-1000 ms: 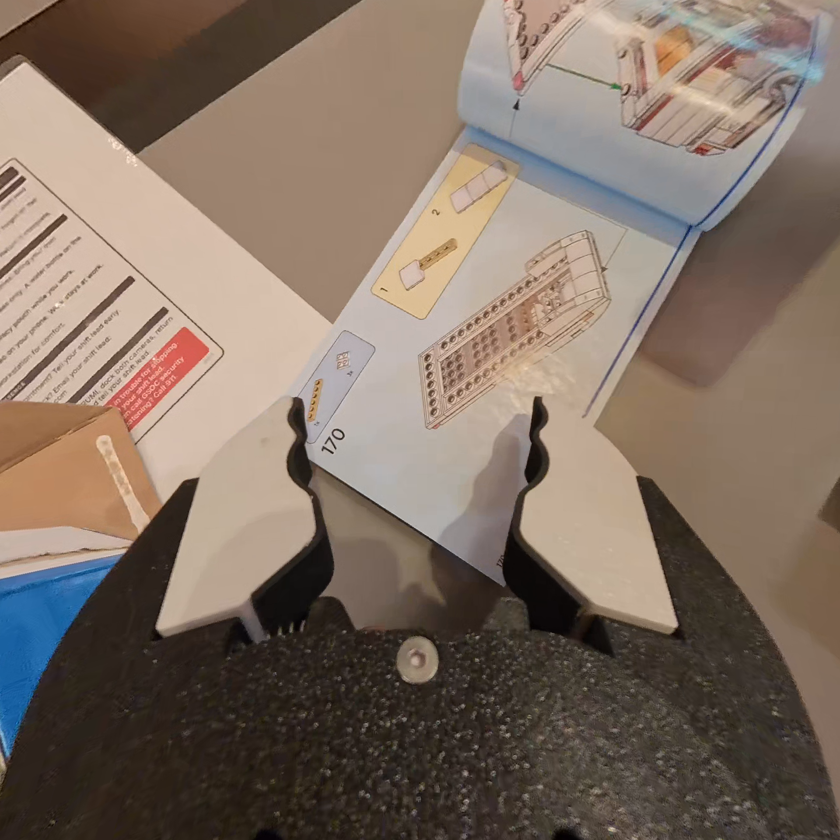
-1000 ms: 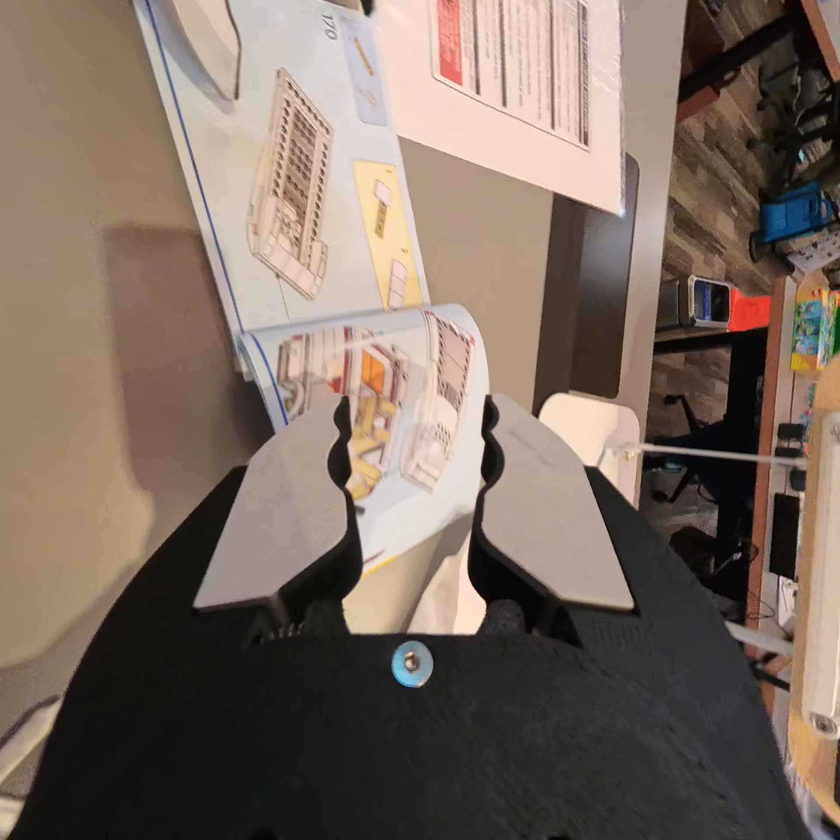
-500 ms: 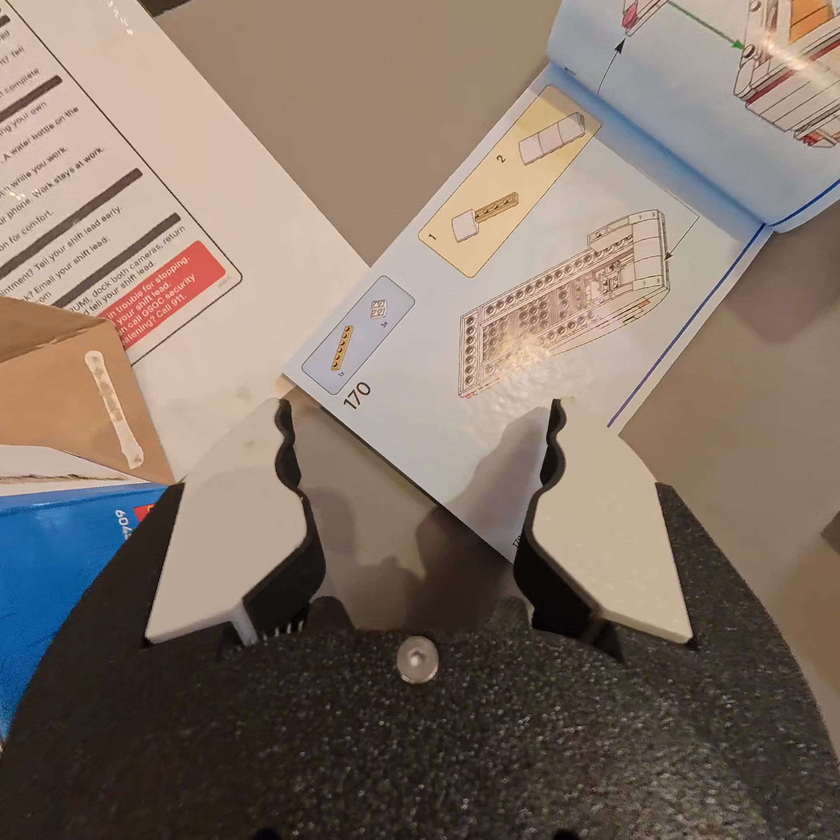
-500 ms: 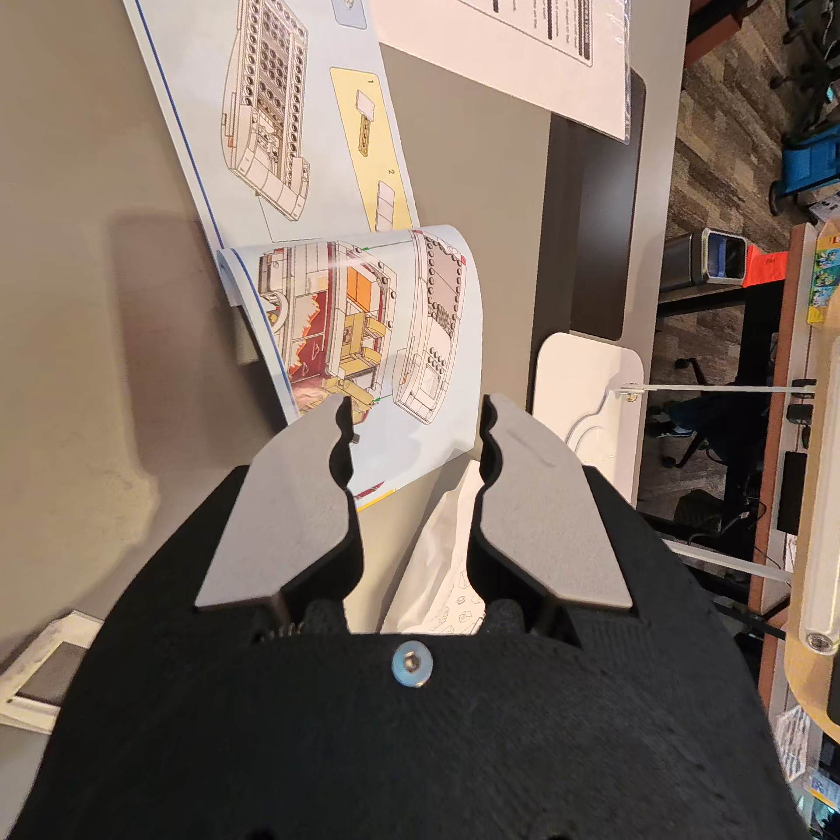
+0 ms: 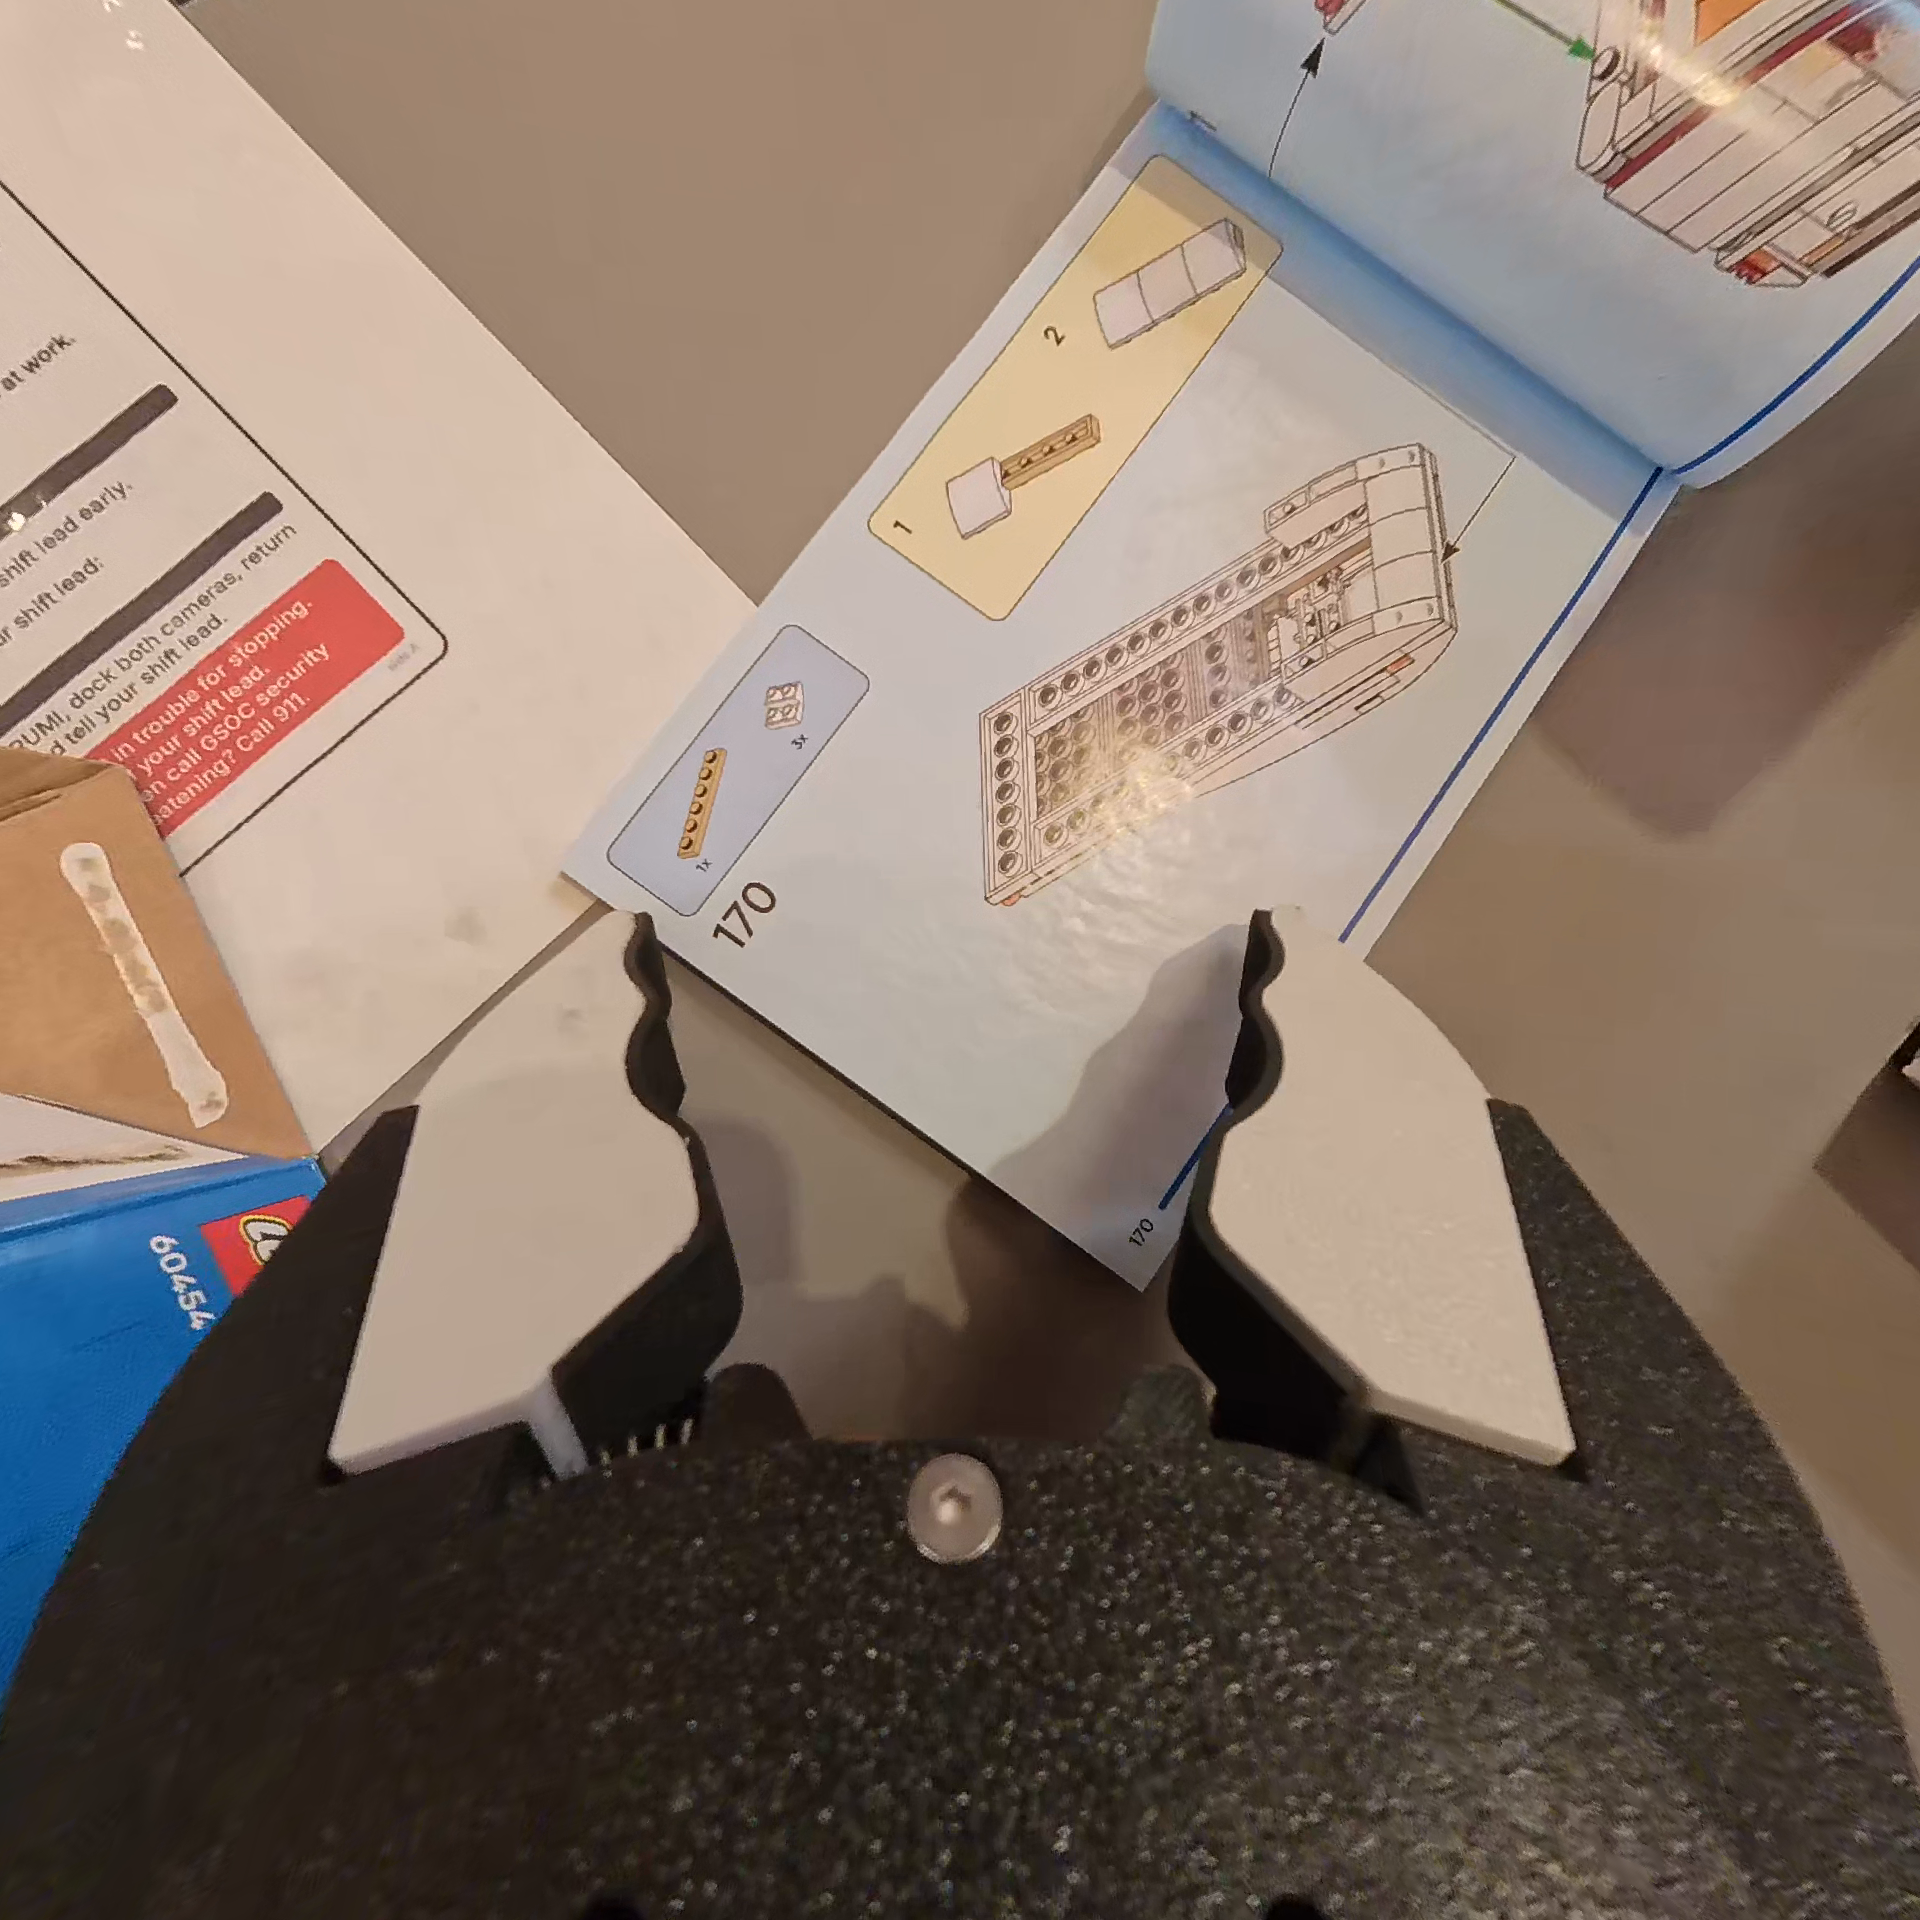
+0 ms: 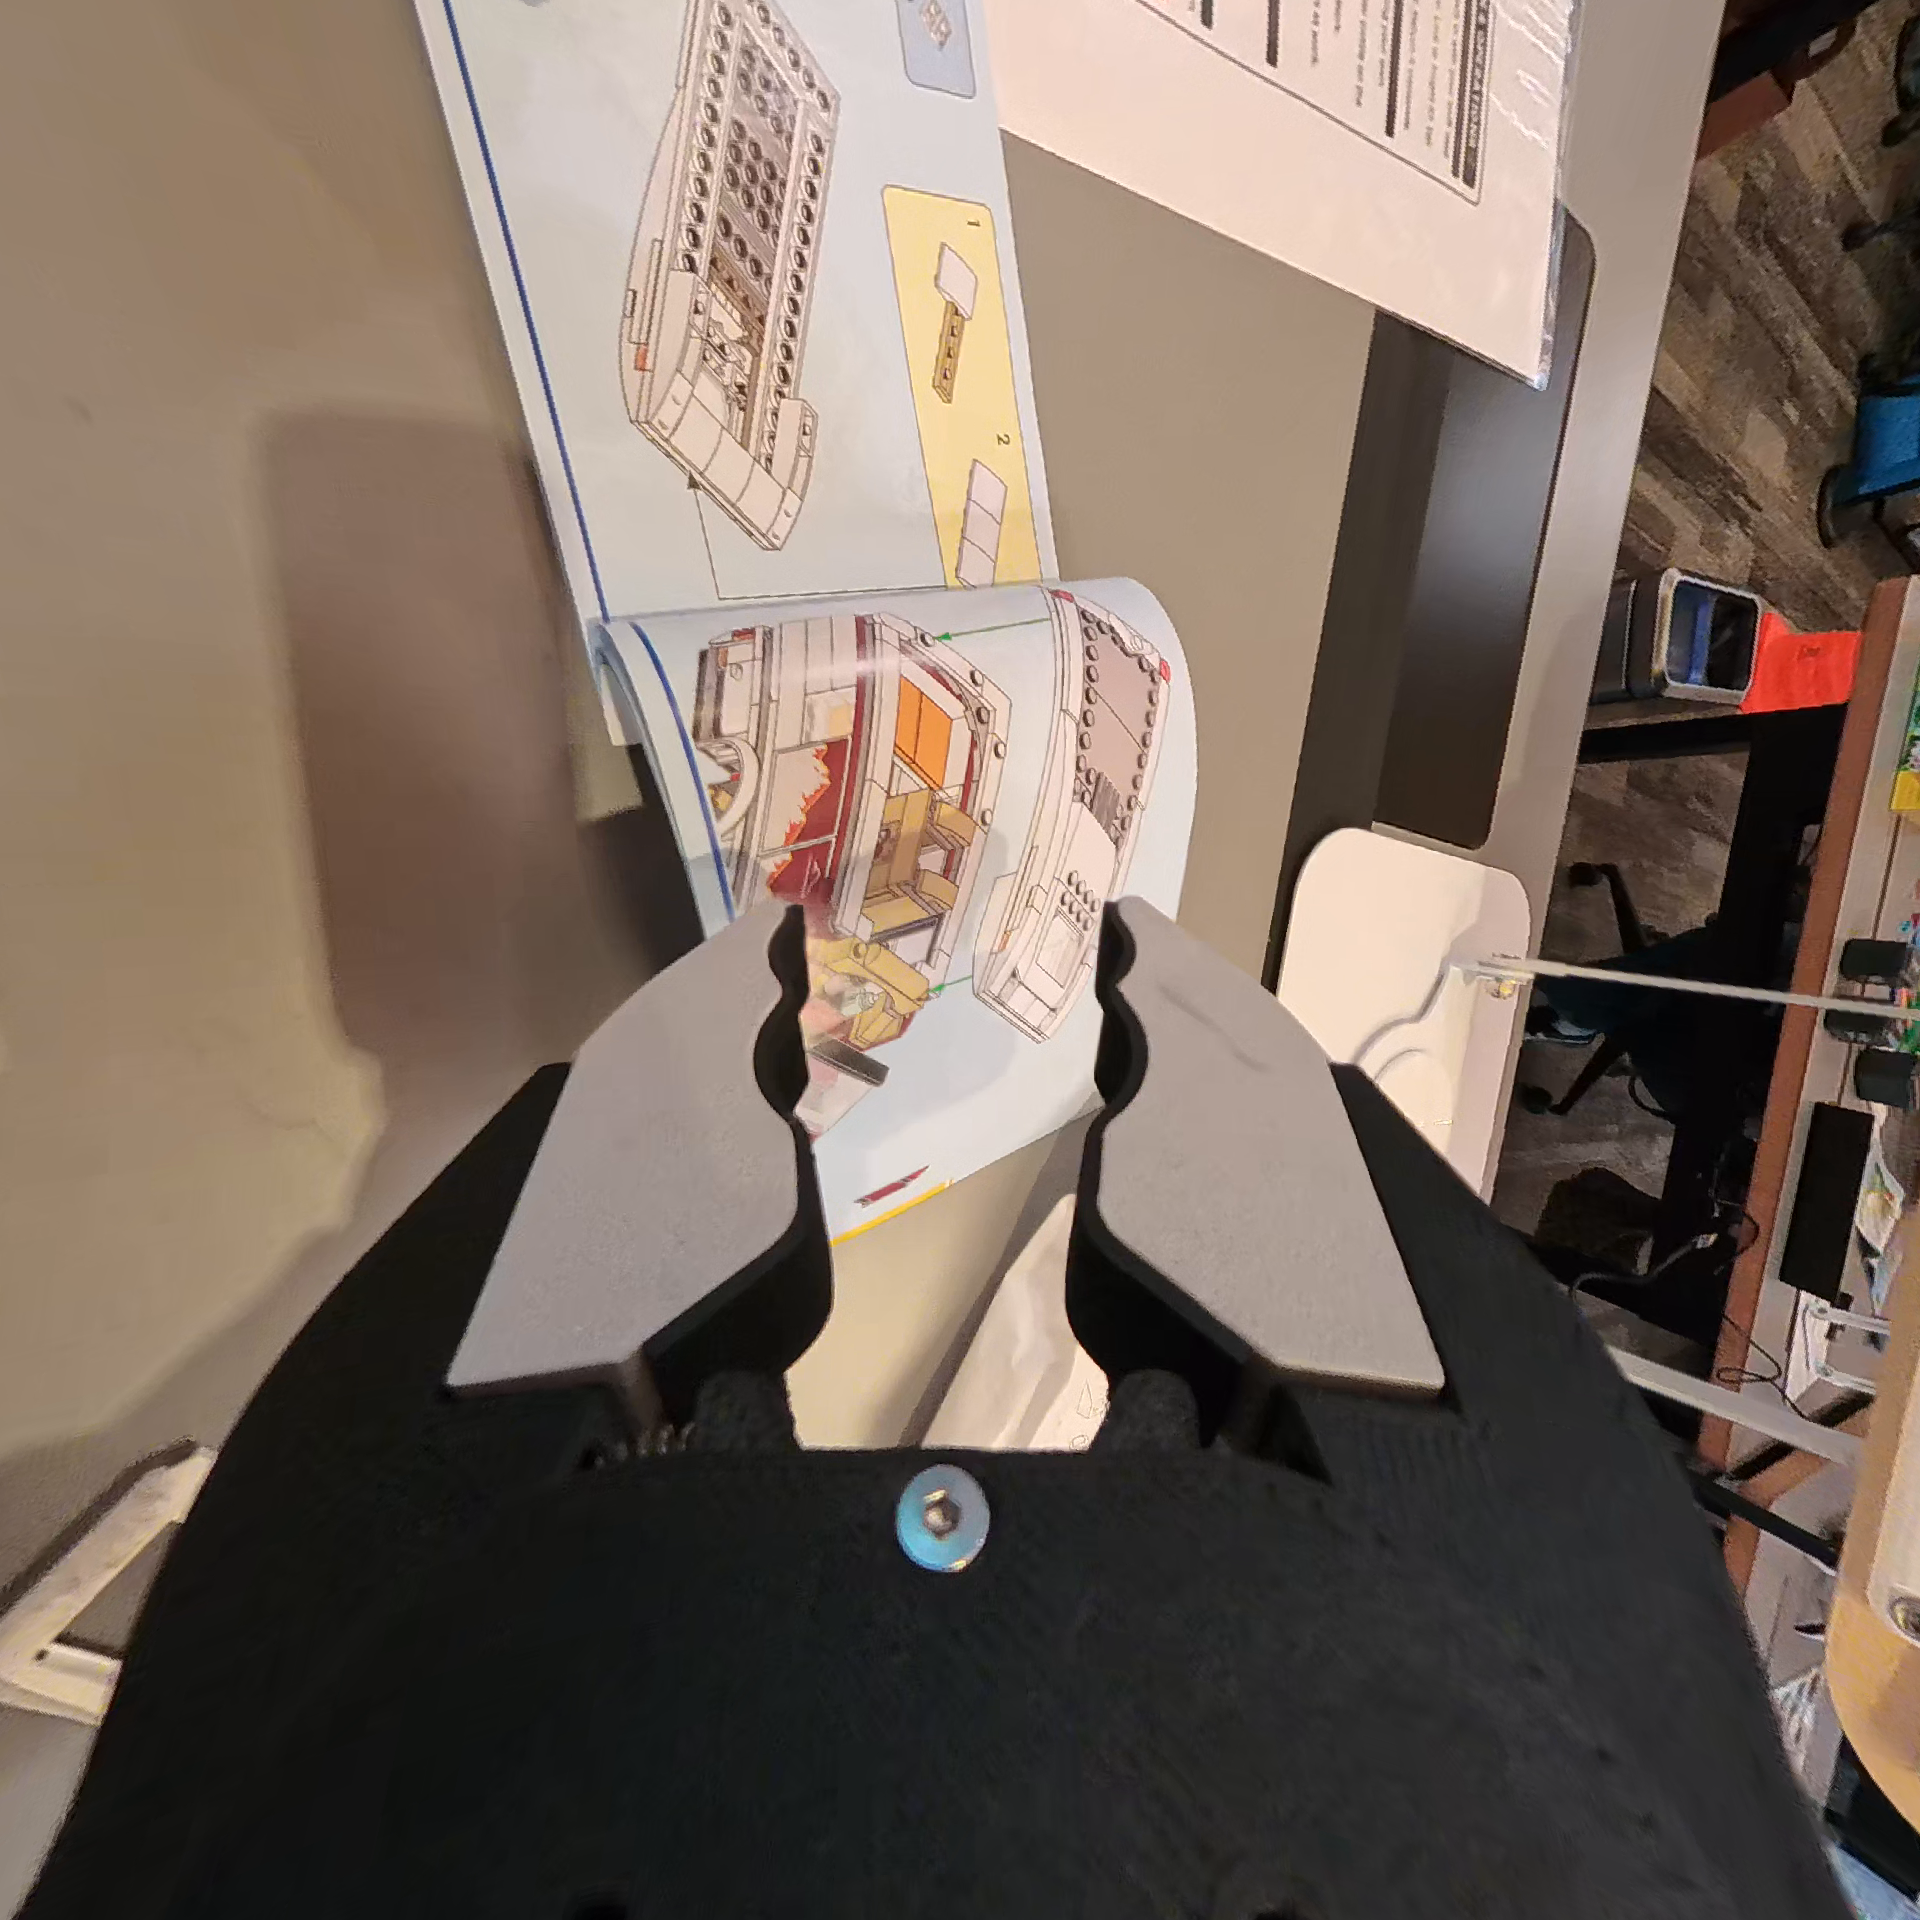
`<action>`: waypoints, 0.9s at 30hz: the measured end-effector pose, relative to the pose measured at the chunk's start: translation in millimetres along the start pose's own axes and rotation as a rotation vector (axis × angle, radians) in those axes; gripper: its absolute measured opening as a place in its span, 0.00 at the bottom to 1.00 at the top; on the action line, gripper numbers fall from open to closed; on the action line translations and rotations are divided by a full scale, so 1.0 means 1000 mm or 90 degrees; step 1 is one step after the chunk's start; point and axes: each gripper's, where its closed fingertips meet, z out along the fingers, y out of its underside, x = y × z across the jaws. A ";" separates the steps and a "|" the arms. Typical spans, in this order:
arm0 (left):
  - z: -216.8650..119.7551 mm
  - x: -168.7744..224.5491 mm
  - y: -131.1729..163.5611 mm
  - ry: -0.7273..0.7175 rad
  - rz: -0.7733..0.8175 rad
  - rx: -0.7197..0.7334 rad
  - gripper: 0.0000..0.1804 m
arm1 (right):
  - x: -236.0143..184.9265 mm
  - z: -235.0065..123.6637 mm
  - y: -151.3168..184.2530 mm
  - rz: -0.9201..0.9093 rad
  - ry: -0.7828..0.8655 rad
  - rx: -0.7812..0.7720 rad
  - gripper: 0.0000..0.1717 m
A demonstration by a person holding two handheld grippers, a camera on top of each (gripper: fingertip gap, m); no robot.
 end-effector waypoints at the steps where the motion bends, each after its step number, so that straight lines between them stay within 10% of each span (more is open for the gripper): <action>1: 0.000 0.000 0.000 0.000 0.001 0.000 0.58 | -0.001 0.001 -0.001 -0.003 -0.002 0.000 0.31; 27: -0.024 -0.003 -0.011 0.007 0.003 0.051 0.49 | -0.055 0.056 -0.096 -0.122 -0.089 0.071 0.36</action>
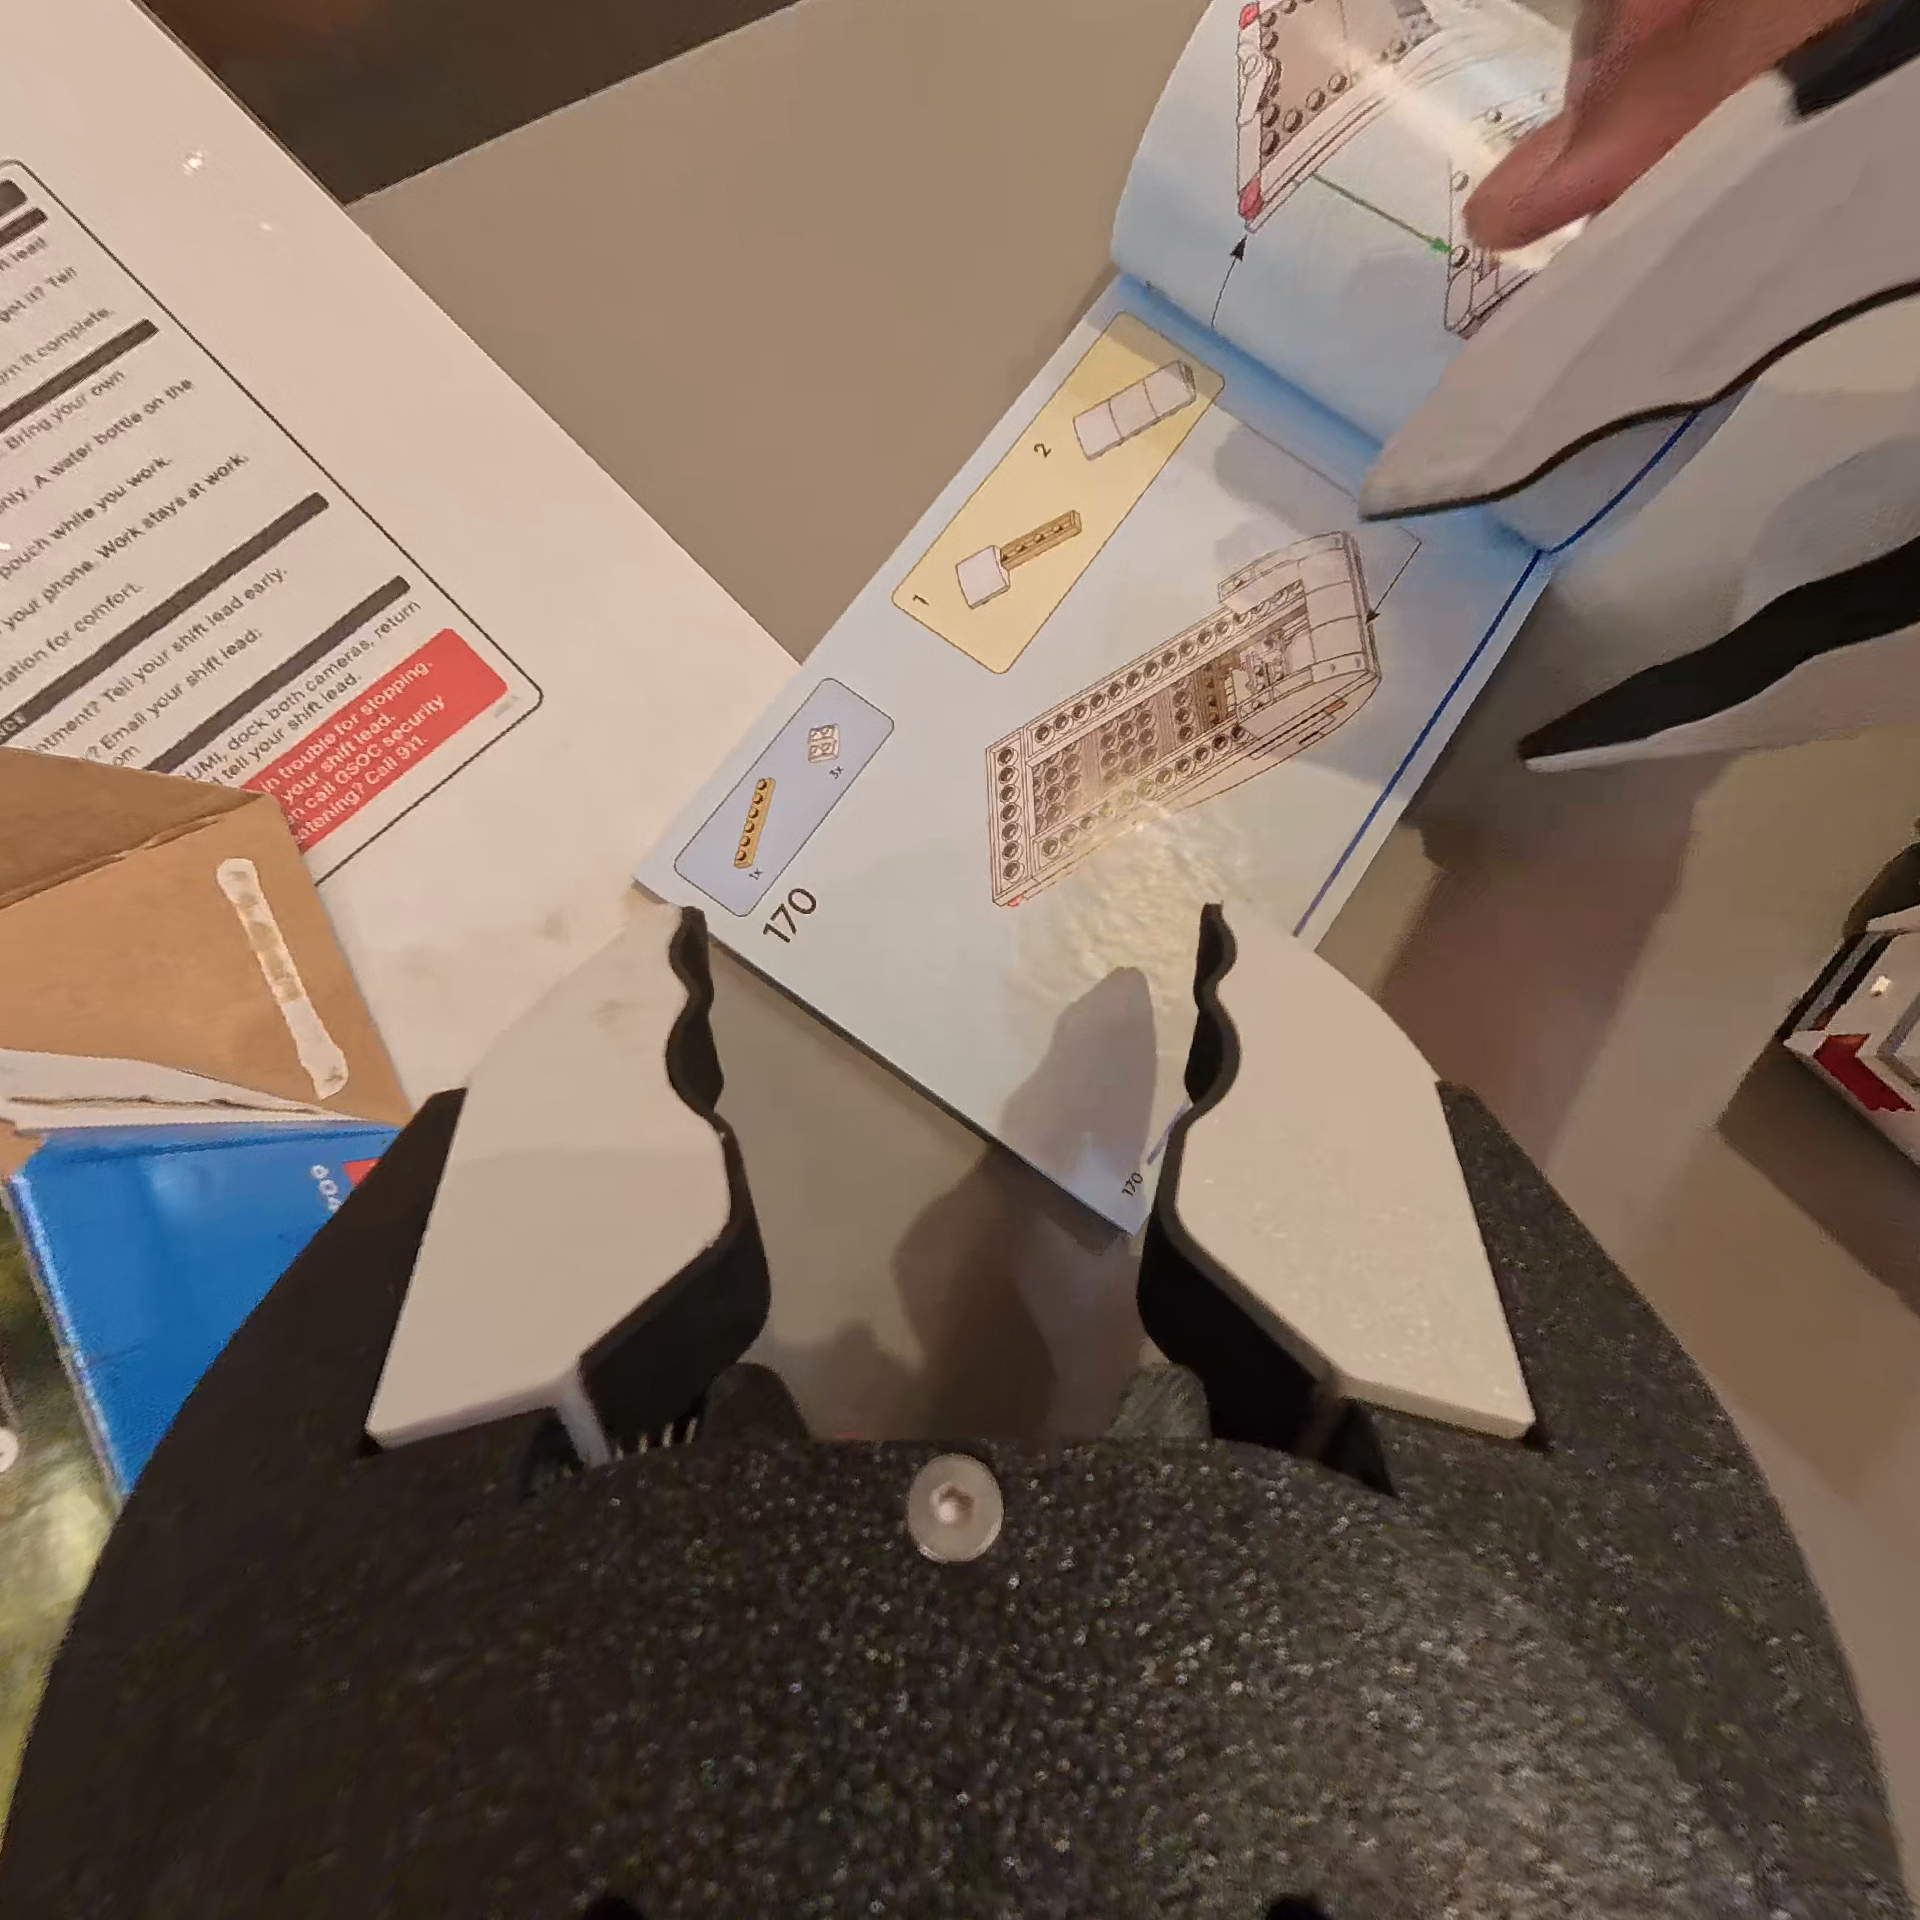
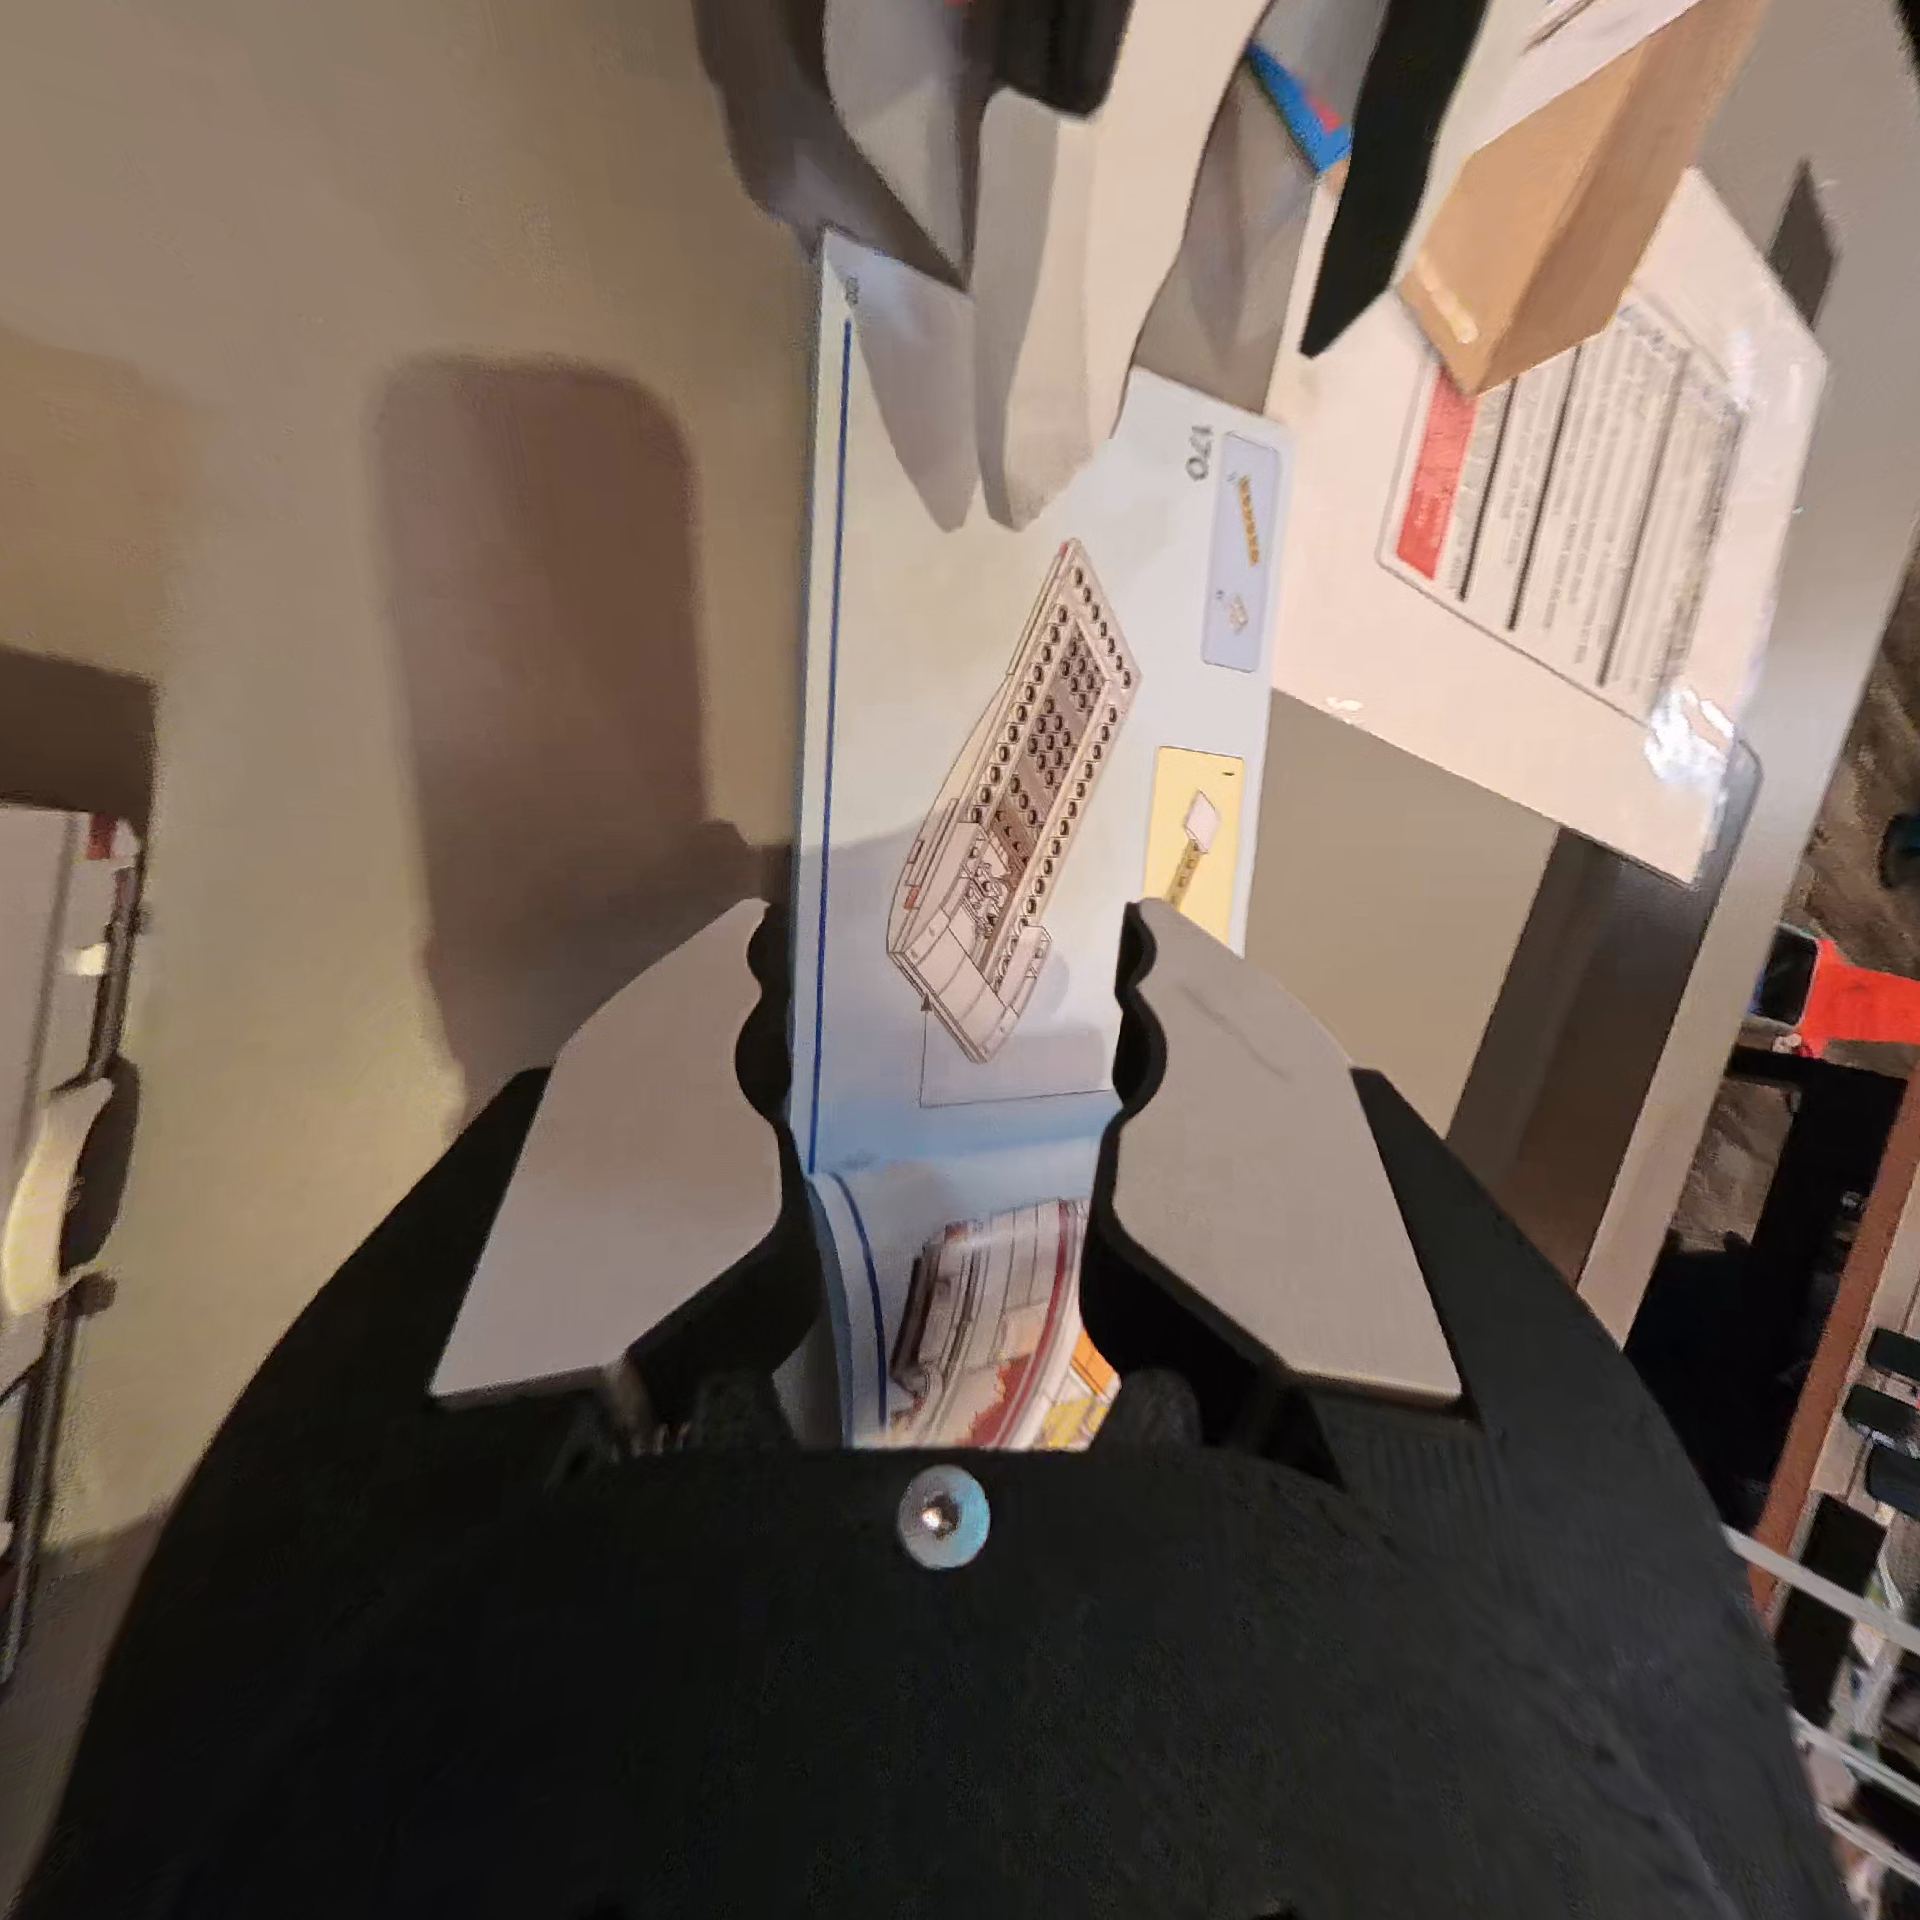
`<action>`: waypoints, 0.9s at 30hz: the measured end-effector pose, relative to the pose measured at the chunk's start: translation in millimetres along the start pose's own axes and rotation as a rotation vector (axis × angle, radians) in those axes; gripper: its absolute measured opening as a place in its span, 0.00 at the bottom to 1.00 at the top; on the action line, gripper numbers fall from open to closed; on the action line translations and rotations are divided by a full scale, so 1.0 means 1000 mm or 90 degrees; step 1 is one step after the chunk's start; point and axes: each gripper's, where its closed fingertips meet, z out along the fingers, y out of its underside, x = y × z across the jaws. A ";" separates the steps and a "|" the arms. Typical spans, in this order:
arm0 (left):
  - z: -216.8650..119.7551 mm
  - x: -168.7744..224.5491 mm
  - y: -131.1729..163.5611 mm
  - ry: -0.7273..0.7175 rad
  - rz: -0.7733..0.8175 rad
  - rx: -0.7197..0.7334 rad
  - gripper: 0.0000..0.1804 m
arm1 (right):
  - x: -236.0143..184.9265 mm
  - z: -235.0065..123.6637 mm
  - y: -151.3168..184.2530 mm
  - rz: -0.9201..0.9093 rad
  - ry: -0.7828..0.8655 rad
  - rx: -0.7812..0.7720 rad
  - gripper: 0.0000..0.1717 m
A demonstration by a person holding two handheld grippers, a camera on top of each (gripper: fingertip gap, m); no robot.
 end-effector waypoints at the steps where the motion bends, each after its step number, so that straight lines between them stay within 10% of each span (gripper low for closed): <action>1: 0.002 0.001 0.001 0.002 0.001 -0.004 0.49 | -0.001 0.006 0.002 -0.002 -0.005 -0.015 0.36; 27: -0.003 -0.006 -0.004 -0.005 -0.010 0.021 0.48 | -0.002 0.019 0.013 0.067 -0.033 -0.004 0.36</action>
